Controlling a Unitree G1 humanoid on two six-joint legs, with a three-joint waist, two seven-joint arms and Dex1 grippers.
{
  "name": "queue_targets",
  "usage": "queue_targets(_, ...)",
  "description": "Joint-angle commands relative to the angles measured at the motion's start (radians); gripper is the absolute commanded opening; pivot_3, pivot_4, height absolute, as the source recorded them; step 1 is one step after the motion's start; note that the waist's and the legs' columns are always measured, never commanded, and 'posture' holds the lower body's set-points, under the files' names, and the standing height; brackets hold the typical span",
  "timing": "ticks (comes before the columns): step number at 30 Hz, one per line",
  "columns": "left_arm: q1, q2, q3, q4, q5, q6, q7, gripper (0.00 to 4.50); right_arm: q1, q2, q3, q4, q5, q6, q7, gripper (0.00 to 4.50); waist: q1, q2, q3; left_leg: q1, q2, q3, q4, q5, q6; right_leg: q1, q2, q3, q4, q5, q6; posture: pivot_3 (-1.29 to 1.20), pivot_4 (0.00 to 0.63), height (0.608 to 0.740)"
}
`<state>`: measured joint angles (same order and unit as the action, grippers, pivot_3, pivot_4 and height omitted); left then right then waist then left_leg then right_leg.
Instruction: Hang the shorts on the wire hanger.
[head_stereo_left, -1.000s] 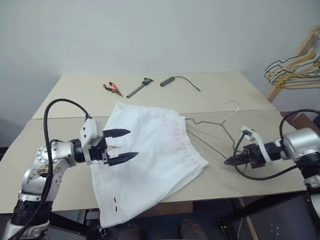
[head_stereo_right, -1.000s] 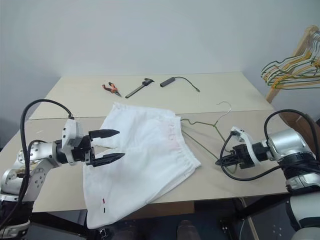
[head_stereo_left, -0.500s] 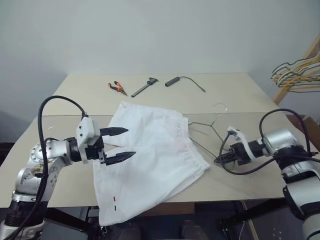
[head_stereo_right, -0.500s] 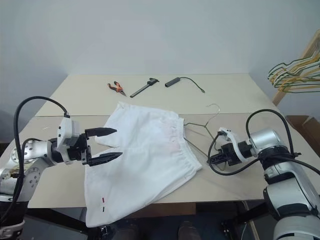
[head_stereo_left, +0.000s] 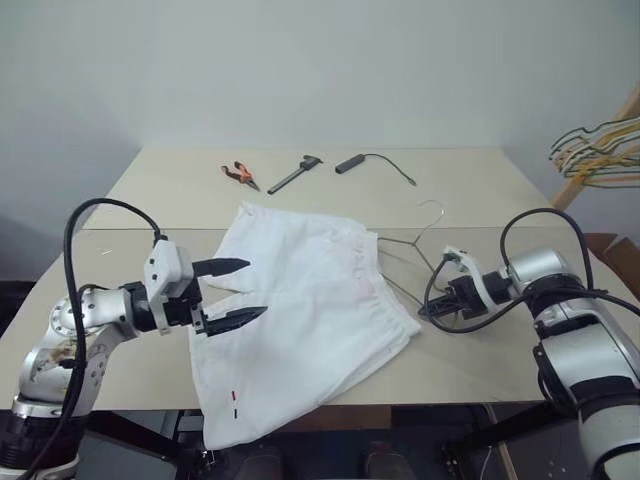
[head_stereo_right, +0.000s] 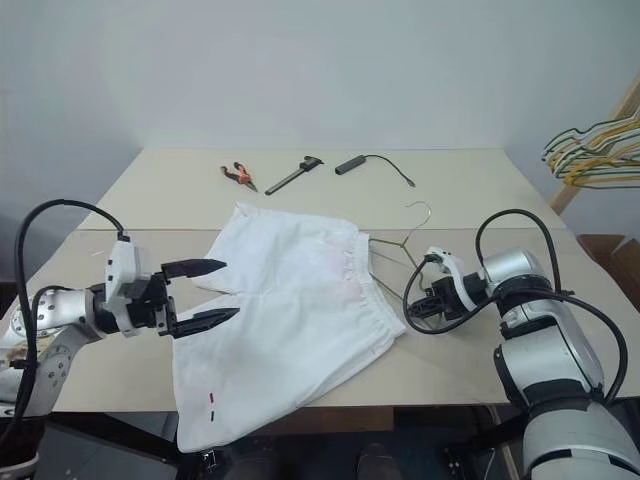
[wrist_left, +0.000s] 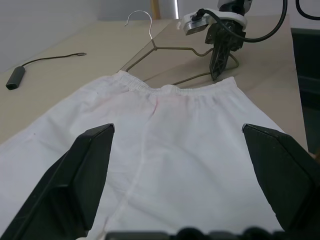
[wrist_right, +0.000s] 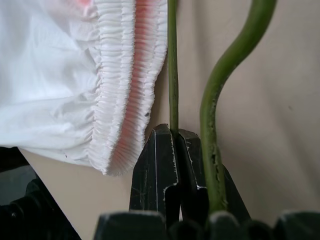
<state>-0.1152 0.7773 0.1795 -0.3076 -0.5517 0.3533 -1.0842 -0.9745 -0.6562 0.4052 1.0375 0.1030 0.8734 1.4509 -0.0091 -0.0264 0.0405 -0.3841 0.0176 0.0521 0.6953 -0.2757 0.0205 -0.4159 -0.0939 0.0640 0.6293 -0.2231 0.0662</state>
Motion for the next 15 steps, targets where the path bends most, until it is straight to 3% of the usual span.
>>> queue_targets(1, -0.004, 0.011, 0.022, -0.031, -0.018, 0.001, 0.004, 4.46, -0.039, -0.007, -0.046, 0.007, -0.008, -0.025, 0.017, 0.0, 0.0, 0.0, 0.0, 0.0, 0.0, 0.0, 0.0, 0.0, 0.0, 0.0, 0.0, 0.0, 0.0, 0.0, 0.0, 0.11, 0.0, 0.74)
queue_targets(10, -0.055, 0.007, -0.009, 0.005, -0.004, -0.005, -0.003, 4.46, -0.074, 0.056, -0.11, 0.059, -0.04, -0.074, -0.055, 0.0, -0.005, 0.0, 0.0, 0.0, 0.0, 0.0, 0.0, 0.0, 0.0, -0.001, 0.0, 0.0, 0.001, 0.0, 0.0, 0.09, 0.0, 0.74)
queue_targets(15, -0.064, 0.008, -0.013, 0.012, -0.002, -0.007, -0.012, 4.46, -0.071, 0.028, -0.166, 0.027, -0.039, -0.129, -0.093, 0.0, -0.004, 0.0, 0.0, 0.0, 0.0, 0.0, 0.0, 0.0, 0.0, -0.001, 0.0, 0.0, 0.0, 0.0, 0.0, 0.08, 0.0, 0.74)
